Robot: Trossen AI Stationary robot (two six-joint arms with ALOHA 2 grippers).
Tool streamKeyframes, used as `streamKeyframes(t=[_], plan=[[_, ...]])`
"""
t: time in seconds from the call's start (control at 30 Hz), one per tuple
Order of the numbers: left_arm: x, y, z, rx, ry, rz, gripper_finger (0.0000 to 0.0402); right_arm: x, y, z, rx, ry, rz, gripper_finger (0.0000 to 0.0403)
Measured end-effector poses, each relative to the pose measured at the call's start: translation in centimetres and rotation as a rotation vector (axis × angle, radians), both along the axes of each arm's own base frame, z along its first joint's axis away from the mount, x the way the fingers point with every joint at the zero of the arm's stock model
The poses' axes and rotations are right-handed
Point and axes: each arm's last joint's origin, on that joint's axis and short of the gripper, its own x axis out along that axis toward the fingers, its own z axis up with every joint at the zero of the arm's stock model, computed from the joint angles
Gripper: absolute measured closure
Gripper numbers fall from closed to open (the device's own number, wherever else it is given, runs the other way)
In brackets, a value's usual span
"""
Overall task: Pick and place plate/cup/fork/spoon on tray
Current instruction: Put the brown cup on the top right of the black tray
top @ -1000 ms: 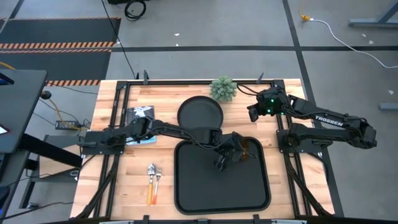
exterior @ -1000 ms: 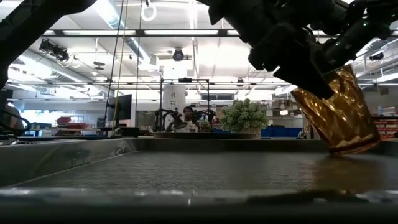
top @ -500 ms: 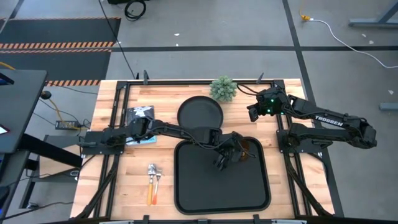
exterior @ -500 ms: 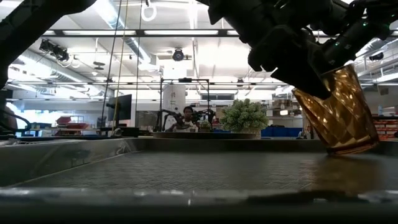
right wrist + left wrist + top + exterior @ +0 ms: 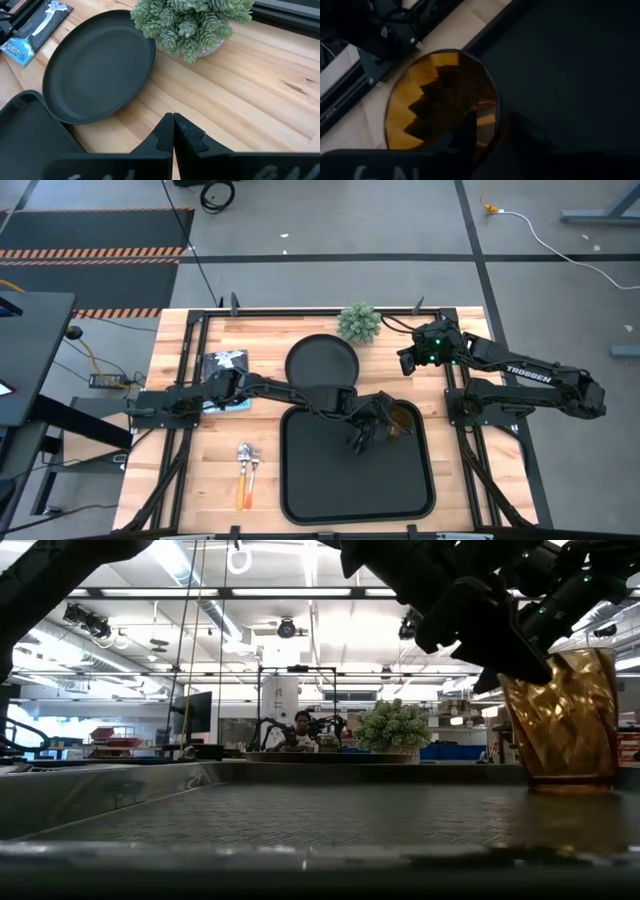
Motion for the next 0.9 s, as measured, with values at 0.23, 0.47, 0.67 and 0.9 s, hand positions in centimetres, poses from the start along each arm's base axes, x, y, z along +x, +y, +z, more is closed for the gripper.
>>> streamKeyframes(t=[0.23,0.47,0.67,0.9], plan=[[0.25,0.08,0.27,0.02,-0.042,-0.017,0.0278,0.0,0.0,0.0,0.0,0.001,0.001,0.0392],[0.48,0.1,0.56,0.033,-0.083,-0.031,0.0278,0.0,0.01,0.0,0.001,0.0,0.002,0.0392],[0.53,0.65,0.5,0.026,-0.078,-0.032,0.0278,0.0,0.01,0.0,0.001,0.0,0.003,0.0392],[0.77,0.82,0.73,0.077,-0.123,-0.072,0.0278,0.0,0.01,-0.01,0.001,0.0,0.002,0.0392]])
